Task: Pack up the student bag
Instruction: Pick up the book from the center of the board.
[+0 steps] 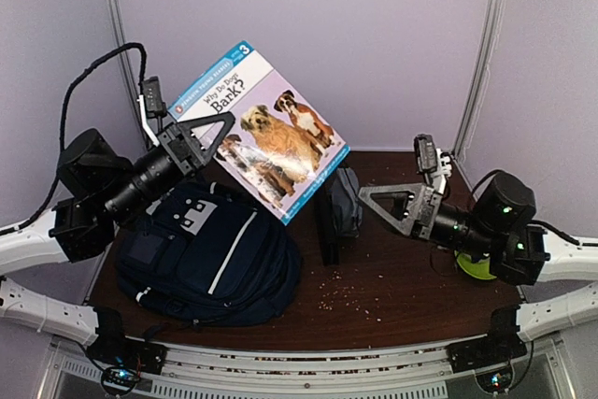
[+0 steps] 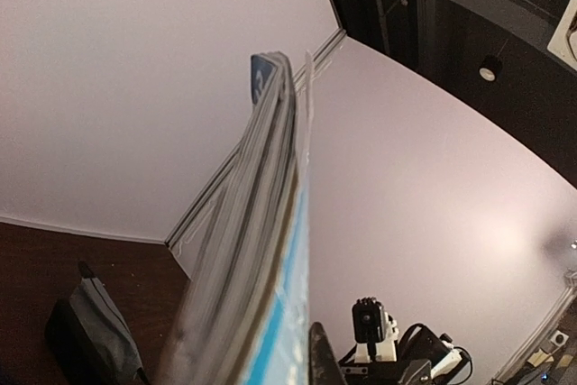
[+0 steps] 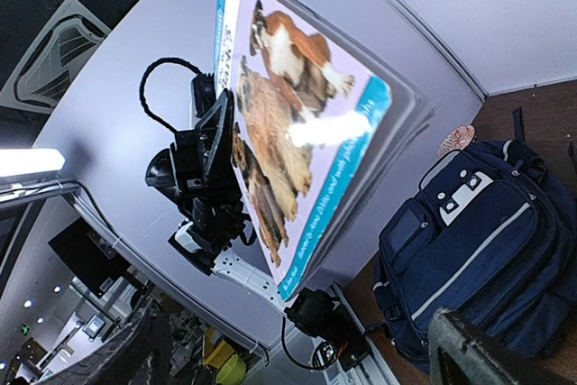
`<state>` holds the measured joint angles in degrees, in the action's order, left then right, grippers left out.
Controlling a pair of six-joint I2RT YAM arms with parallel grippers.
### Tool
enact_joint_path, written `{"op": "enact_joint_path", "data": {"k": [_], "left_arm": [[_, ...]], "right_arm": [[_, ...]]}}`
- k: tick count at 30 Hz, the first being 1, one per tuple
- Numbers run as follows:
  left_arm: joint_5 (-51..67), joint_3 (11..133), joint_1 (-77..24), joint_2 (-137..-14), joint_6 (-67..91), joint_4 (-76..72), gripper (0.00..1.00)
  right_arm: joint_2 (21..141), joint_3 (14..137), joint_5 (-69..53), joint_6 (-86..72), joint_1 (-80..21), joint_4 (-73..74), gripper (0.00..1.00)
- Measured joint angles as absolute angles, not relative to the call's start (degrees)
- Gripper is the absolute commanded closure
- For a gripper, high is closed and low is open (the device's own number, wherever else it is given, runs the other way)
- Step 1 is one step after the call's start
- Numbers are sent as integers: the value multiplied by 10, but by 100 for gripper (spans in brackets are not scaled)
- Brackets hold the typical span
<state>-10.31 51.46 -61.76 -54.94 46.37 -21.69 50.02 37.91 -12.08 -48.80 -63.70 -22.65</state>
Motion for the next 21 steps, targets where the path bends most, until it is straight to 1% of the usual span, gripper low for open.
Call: {"op": "enact_joint_path", "data": {"k": [6,9,19,21], "left_arm": [[-106,494,-617,-550,485,-279,100],[-104,472,-617,-550,505,-307,100],[-107,441,-617,-551,557,-340,100],[-107,438,-618,-551,562,-351,100]], "right_arm": [[604,401,-103,-532,-643,-313,1],[630,421,-99,-546,-643,-348,6],[715,478,-89,-601,-642,-436,39],[730,480,-89,-616,-642,-454,50]]}}
